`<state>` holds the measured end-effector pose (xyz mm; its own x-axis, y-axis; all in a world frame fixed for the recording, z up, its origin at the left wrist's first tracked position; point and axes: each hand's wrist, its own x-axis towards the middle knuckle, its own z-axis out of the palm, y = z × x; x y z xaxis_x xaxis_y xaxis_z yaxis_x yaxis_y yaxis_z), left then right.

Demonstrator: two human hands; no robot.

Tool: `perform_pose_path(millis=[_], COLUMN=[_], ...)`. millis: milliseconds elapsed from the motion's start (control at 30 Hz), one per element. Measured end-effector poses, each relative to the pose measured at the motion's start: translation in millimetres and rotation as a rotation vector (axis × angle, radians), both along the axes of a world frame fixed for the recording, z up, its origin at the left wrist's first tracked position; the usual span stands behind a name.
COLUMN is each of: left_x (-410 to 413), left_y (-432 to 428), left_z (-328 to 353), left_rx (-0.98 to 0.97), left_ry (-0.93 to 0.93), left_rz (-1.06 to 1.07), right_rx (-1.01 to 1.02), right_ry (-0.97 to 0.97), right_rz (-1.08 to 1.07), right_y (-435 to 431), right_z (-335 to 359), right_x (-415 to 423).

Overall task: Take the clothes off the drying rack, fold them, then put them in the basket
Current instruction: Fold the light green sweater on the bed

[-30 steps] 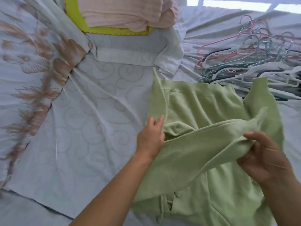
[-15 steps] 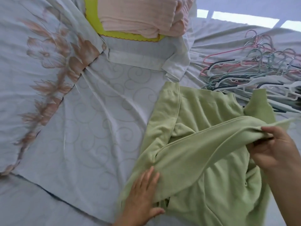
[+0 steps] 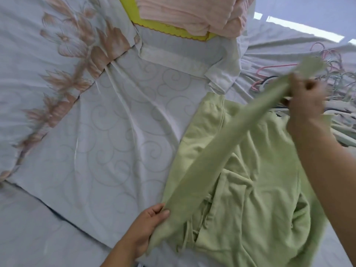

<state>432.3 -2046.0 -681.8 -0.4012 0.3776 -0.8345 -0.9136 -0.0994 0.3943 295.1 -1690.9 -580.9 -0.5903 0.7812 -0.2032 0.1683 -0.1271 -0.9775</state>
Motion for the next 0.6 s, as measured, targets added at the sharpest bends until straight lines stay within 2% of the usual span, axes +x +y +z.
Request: perform_pose_path(millis=[100,133,200,300,367,467,600], left_x=[-0.6,-1.1,-0.8,1.4,6.4,14.3,11.8], left_y=[-4.5,-6.4,-7.2,-10.1,-14.6,-23.1,-23.8], left_z=[-21.1,-24.1,-26.2,-28.9,-29.6,-32.7,-38.0], left_rx=[-0.070,-0.074,-0.075,-0.126,-0.156,-0.280,-0.646], left_ry=[-0.090,-0.105,-0.111,-0.053,-0.026,0.017,0.179], left_rz=[0.078,0.088,0.081,0.007,-0.022,0.002,-0.107], right_rx=[0.166,0.307,0.585,0.840,0.983,1.052,0.932], right_ry=[-0.274,-0.410,-0.559,-0.573,-0.633,-0.747,-0.791], right_rz=[0.293,0.385,0.590,0.957,1.091,1.098,1.164], right_y=[-25.8,-39.5,-69.3,-115.7,-131.2,-135.7,-136.1], right_z=[-59.4,-75.7,-100.6,-132.3,-146.9,-165.1,-161.5], right_x=[-16.6,-4.4,29.2,82.5,100.9,106.8,96.5])
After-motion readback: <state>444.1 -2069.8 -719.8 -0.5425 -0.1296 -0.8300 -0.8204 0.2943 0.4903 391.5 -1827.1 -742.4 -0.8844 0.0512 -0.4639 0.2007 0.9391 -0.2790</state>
